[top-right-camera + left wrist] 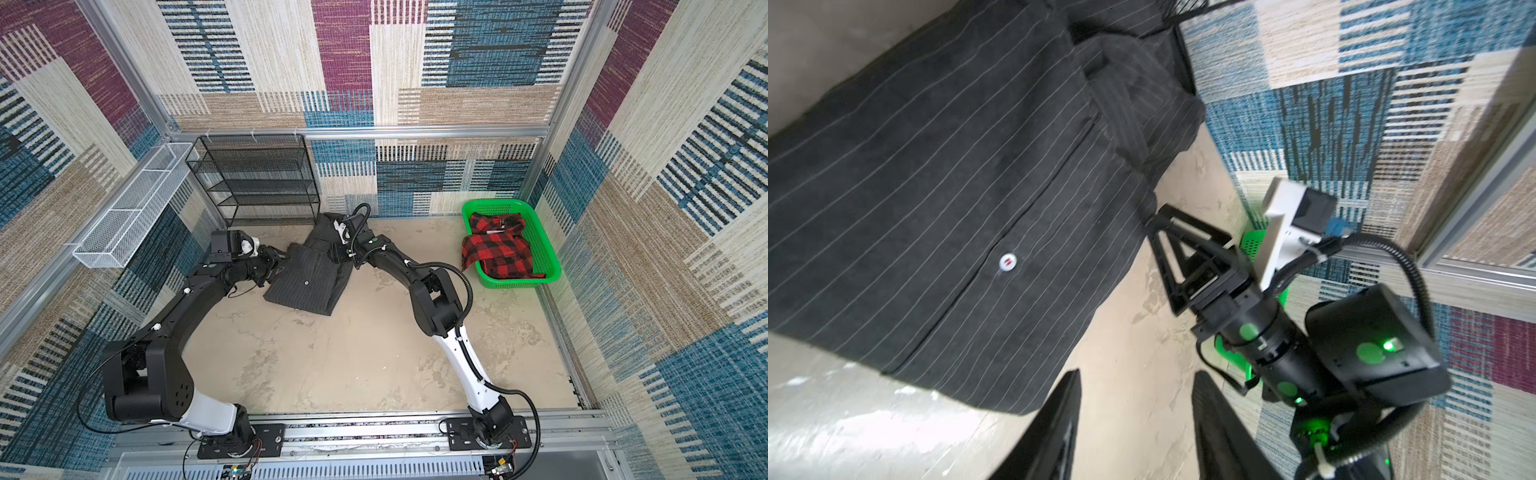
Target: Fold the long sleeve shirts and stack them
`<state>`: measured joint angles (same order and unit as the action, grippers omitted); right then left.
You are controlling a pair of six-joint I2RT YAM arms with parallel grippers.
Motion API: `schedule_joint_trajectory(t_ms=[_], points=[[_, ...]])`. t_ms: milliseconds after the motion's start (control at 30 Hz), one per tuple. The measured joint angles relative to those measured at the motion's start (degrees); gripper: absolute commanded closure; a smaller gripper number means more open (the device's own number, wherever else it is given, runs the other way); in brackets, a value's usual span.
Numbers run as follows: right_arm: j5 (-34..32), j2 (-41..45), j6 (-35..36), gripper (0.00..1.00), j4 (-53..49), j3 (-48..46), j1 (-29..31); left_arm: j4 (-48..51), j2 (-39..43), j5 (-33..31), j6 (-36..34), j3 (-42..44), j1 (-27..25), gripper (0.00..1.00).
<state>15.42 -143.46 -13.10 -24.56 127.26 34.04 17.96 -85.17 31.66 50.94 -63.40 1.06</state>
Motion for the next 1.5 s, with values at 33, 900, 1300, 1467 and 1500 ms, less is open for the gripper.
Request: schedule_joint_trajectory(t_ms=[33, 900, 1300, 1467, 1500], points=[[0.00, -0.81, 0.37, 0.37, -0.46, 1.09, -0.04, -0.35, 0.90, -0.20, 0.17, 1.51, -0.04, 0.53], [-8.33, 18.40, 1.92, 0.96, 9.09, -28.83, -0.52, -3.26, 6.10, -1.33, 3.13, 15.63, -0.04, 0.57], [-12.72, 27.12, 1.42, 0.96, 13.64, -36.13, -1.55, -5.70, 5.27, -1.73, 4.81, 17.97, -1.20, 0.57], [-15.82, 21.94, 0.87, 0.93, 14.01, -41.24, -4.42, -5.75, 5.25, -1.75, 5.03, 18.32, -1.60, 0.57], [-16.02, 21.07, 0.83, 0.92, 14.08, -41.53, -4.50, -5.75, 5.33, -1.97, 5.03, 18.34, -1.62, 0.57]])
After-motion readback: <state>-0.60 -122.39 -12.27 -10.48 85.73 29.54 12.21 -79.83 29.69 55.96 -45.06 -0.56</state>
